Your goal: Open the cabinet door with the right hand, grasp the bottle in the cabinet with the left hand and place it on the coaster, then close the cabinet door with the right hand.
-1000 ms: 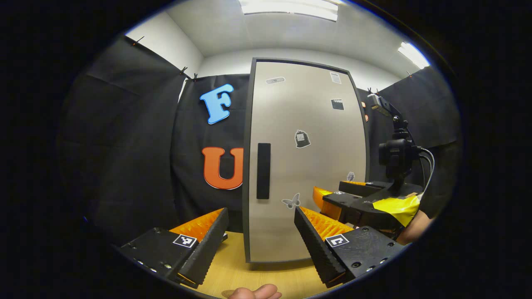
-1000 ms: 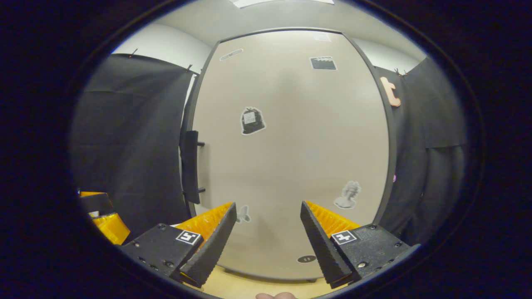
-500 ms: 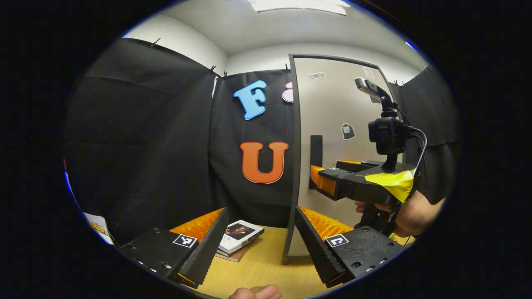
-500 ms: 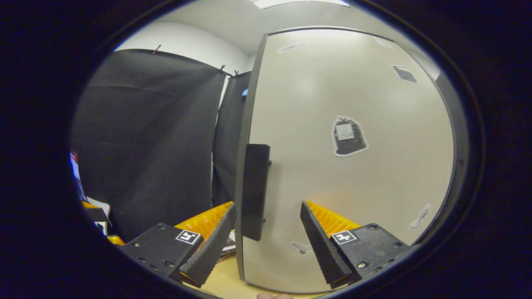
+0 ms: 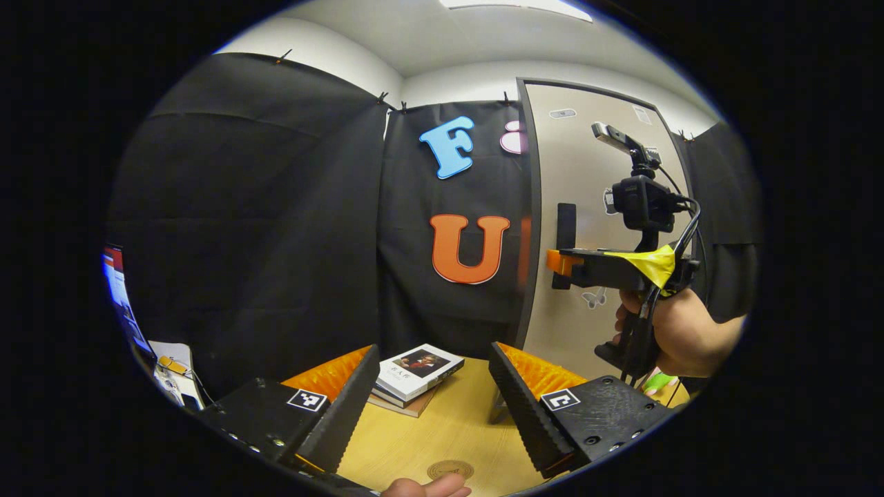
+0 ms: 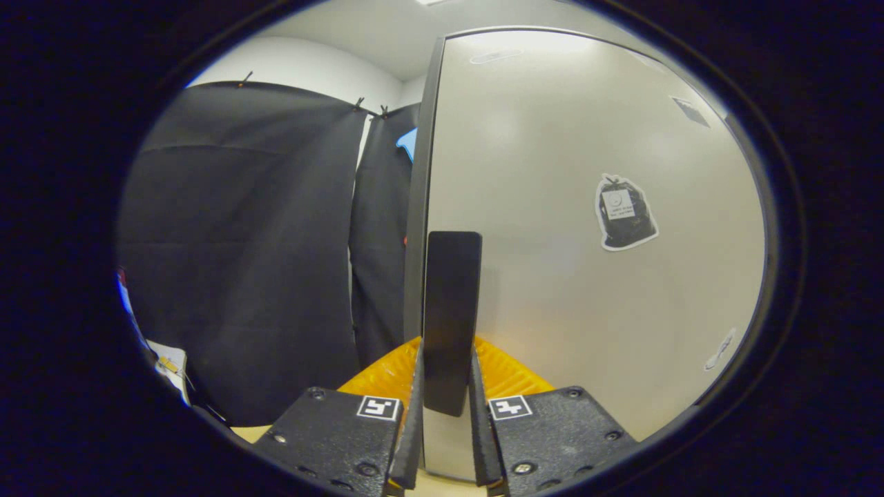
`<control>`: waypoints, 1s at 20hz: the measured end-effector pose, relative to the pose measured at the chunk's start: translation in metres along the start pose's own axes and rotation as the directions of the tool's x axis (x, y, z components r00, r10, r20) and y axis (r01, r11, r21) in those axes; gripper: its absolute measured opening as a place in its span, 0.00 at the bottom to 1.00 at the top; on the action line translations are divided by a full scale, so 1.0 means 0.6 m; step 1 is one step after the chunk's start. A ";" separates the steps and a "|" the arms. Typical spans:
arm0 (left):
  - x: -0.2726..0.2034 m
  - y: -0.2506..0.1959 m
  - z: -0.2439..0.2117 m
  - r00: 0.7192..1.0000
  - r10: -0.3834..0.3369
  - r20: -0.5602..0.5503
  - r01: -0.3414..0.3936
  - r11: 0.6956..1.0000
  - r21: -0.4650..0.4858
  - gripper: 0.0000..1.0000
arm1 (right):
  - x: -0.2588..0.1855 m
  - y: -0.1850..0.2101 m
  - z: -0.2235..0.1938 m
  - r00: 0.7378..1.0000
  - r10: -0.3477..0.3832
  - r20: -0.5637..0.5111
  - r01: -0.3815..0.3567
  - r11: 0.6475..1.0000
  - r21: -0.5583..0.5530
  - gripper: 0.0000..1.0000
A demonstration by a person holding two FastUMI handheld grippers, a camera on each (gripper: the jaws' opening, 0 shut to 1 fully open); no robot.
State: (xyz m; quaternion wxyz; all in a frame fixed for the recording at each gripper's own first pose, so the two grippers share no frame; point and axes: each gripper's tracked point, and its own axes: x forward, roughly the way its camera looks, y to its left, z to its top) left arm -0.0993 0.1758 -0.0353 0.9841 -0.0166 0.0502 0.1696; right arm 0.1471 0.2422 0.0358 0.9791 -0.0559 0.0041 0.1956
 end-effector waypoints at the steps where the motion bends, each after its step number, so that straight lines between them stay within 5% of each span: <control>1: -0.002 -0.003 0.000 1.000 -0.004 -0.003 0.004 1.000 -0.003 0.96 | 0.001 0.000 0.001 1.000 0.005 -0.009 -0.005 1.000 0.004 0.31; 10: -0.015 -0.010 -0.005 0.999 -0.033 -0.012 0.033 0.999 0.000 0.95 | -0.022 0.008 0.000 0.991 0.115 -0.064 -0.114 0.993 0.023 0.18; 20: -0.064 -0.036 -0.022 0.997 -0.072 -0.027 0.072 0.997 -0.001 0.95 | -0.173 0.032 0.011 0.955 0.285 -0.084 -0.281 0.958 0.055 0.15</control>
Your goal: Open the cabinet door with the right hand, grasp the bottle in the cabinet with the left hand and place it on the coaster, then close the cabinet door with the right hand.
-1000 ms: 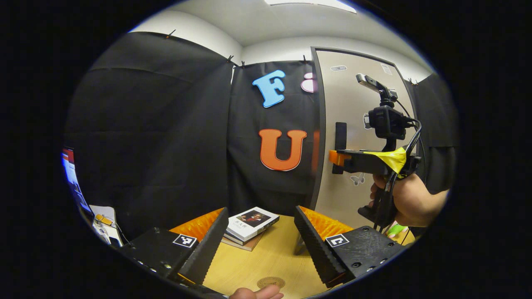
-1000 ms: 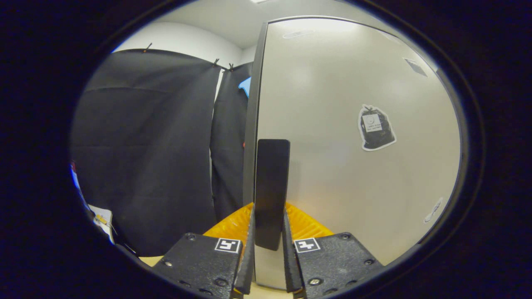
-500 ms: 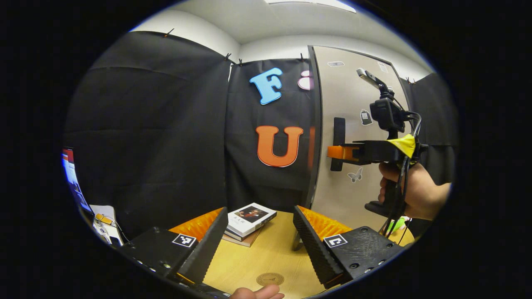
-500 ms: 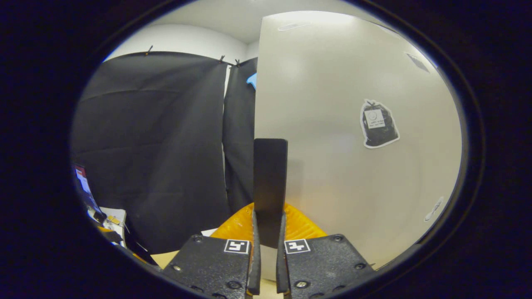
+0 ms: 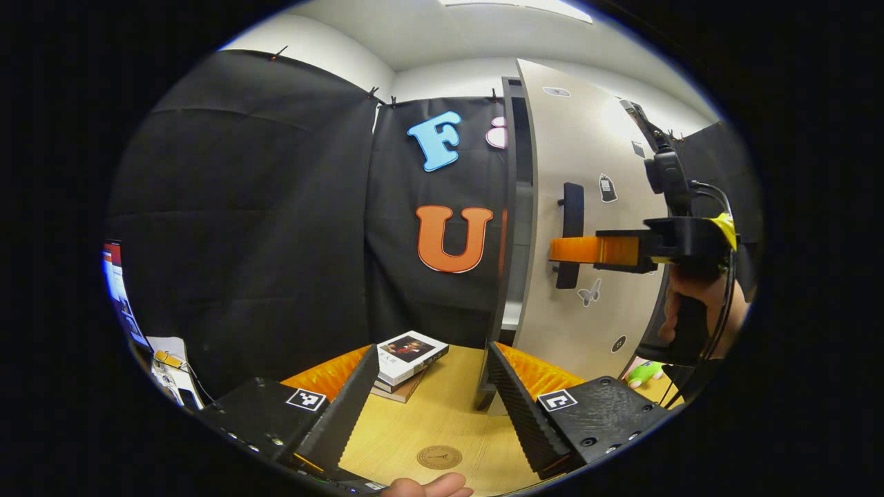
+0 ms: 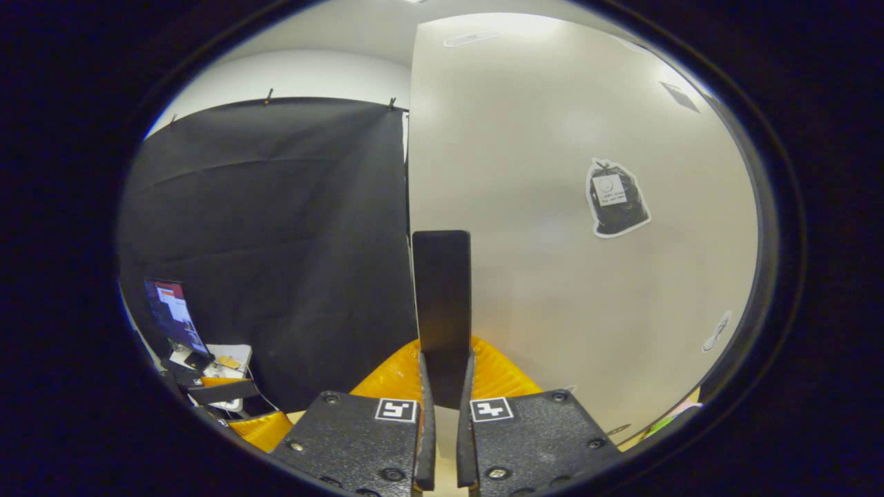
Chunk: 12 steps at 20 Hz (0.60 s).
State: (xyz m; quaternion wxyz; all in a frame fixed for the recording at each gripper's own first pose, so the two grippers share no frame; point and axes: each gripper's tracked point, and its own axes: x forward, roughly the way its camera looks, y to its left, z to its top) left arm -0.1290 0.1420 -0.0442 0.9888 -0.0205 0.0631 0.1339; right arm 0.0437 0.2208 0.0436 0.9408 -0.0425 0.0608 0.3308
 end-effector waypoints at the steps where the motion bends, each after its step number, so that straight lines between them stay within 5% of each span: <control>1: 0.001 -0.002 -0.005 1.000 -0.005 -0.007 0.005 1.000 0.000 0.95 | -0.016 0.003 0.001 1.000 0.028 -0.010 -0.028 1.000 0.008 0.15; 12: 0.041 -0.064 -0.010 0.997 -0.079 -0.017 0.079 0.997 -0.010 0.95 | -0.120 -0.014 0.019 0.975 0.222 -0.031 -0.222 0.975 -0.005 0.15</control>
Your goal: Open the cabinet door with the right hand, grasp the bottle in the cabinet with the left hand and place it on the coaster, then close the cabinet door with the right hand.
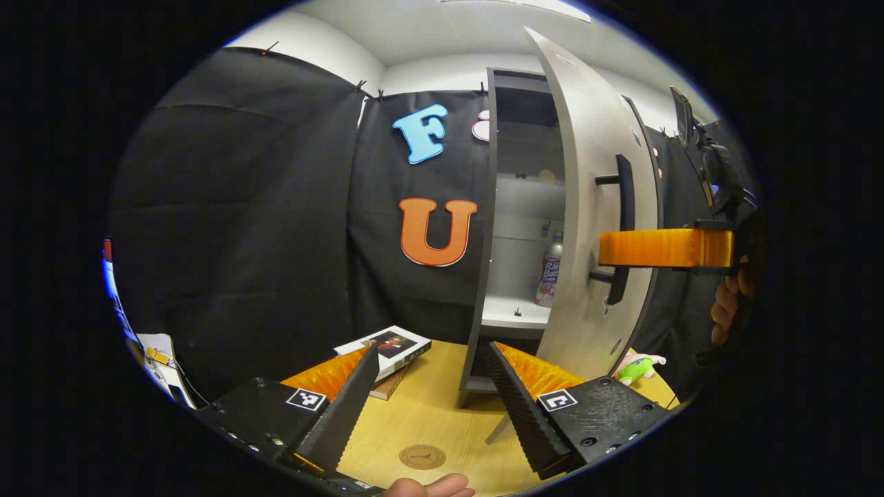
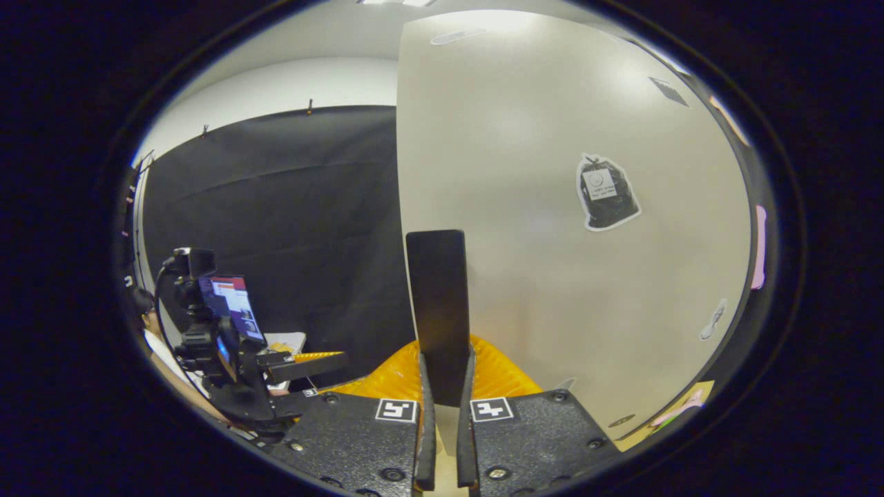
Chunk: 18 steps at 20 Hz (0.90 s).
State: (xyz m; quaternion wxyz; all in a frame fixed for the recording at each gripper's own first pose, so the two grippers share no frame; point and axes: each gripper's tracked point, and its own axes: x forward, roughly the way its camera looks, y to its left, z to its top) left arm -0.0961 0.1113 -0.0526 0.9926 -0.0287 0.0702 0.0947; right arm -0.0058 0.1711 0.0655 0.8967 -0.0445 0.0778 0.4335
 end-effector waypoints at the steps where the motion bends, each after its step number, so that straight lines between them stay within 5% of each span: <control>1: 0.004 -0.008 -0.005 1.000 -0.012 -0.007 0.012 1.000 0.001 0.95 | -0.007 0.001 0.000 1.000 0.013 -0.001 -0.013 1.000 -0.005 0.15; 8: 0.050 -0.066 -0.015 0.996 -0.091 -0.024 0.091 0.996 0.005 0.95 | -0.053 0.008 -0.004 0.996 0.093 -0.005 -0.093 0.996 -0.017 0.15; 18: 0.109 -0.190 -0.030 0.963 -0.263 -0.055 0.260 0.964 -0.061 0.95 | -0.092 -0.009 -0.009 0.994 0.111 -0.003 -0.111 0.994 -0.016 0.16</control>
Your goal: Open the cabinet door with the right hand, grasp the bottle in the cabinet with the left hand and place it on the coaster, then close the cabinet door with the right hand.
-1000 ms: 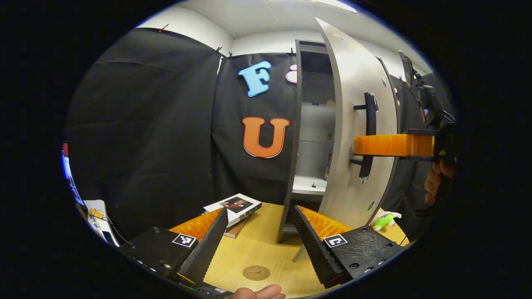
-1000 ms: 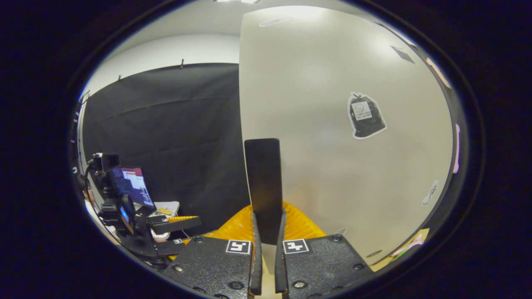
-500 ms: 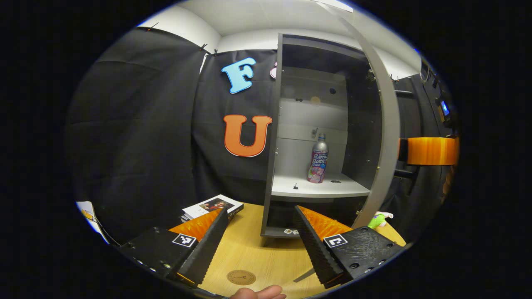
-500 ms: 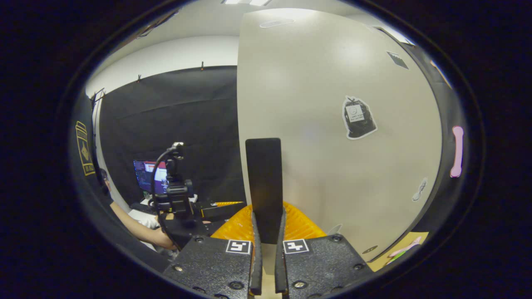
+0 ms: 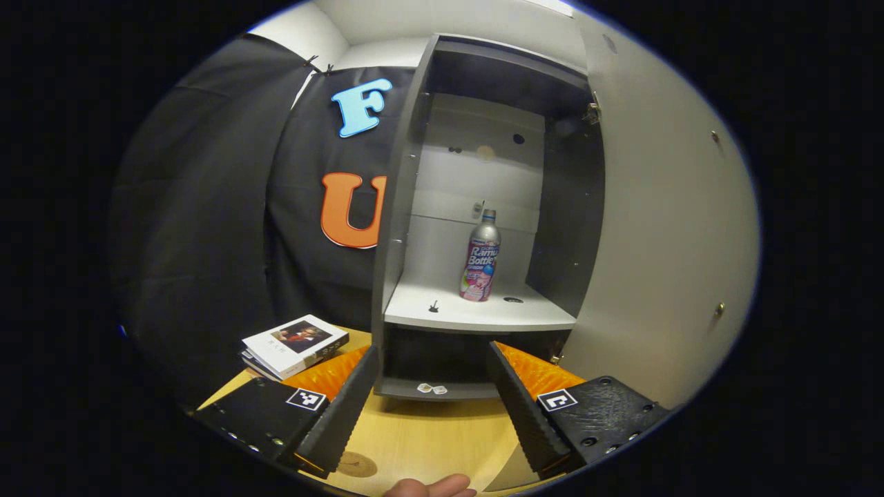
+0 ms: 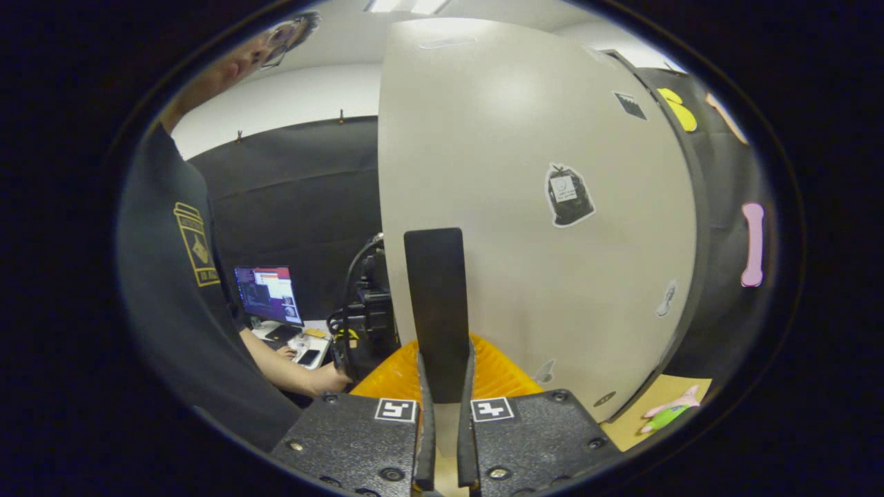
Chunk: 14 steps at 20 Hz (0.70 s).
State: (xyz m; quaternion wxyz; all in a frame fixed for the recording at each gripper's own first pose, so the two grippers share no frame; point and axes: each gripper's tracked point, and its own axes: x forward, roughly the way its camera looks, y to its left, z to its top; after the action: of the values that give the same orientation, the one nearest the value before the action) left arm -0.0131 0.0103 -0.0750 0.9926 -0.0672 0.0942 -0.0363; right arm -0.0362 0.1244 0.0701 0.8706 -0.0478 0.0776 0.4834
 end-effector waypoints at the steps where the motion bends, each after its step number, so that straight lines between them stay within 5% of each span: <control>1: 0.007 -0.010 -0.001 1.000 -0.017 -0.002 0.017 1.000 -0.004 0.95 | -0.007 -0.001 0.000 1.000 -0.001 -0.001 0.001 1.000 0.001 0.16; 5: 0.032 -0.041 -0.014 0.997 -0.075 -0.026 0.076 0.997 0.017 0.95 | -0.023 -0.011 -0.002 0.999 -0.047 0.009 0.048 0.998 -0.028 0.17; 9: 0.061 -0.066 0.005 0.995 -0.098 0.003 0.098 0.994 0.038 0.95 | -0.036 -0.024 -0.005 0.985 -0.170 0.026 0.171 0.985 -0.040 0.22; 14: 0.120 -0.080 0.033 0.995 -0.089 0.052 0.082 0.987 0.135 0.95 | -0.048 -0.047 -0.005 0.915 -0.397 0.075 0.401 0.914 -0.054 0.26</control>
State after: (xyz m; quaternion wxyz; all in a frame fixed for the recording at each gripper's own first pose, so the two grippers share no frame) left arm 0.0586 -0.0407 -0.0625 0.9947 -0.0059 0.0599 -0.0830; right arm -0.0276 0.0849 0.0726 0.9508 -0.0771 0.0224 0.2993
